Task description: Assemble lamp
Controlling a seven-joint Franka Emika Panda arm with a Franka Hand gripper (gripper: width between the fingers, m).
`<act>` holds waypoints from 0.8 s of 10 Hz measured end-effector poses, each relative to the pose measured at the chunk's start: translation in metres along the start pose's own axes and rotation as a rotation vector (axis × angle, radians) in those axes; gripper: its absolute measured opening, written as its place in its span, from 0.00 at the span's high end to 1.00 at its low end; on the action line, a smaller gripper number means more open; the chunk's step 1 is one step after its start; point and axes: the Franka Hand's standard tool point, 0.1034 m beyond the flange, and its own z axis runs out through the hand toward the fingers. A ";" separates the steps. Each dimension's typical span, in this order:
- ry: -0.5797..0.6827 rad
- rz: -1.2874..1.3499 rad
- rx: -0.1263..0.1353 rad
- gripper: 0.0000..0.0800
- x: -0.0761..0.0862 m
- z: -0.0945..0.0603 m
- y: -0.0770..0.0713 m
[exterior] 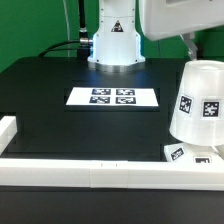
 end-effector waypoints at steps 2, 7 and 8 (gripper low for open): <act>-0.080 0.024 -0.001 0.14 -0.017 -0.022 -0.006; -0.077 0.026 -0.008 0.13 -0.013 -0.027 -0.012; -0.077 0.026 -0.008 0.13 -0.013 -0.027 -0.012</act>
Offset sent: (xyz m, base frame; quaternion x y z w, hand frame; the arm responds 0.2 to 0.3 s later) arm 0.0000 0.0000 0.0000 0.0000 0.0000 0.0000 1.0000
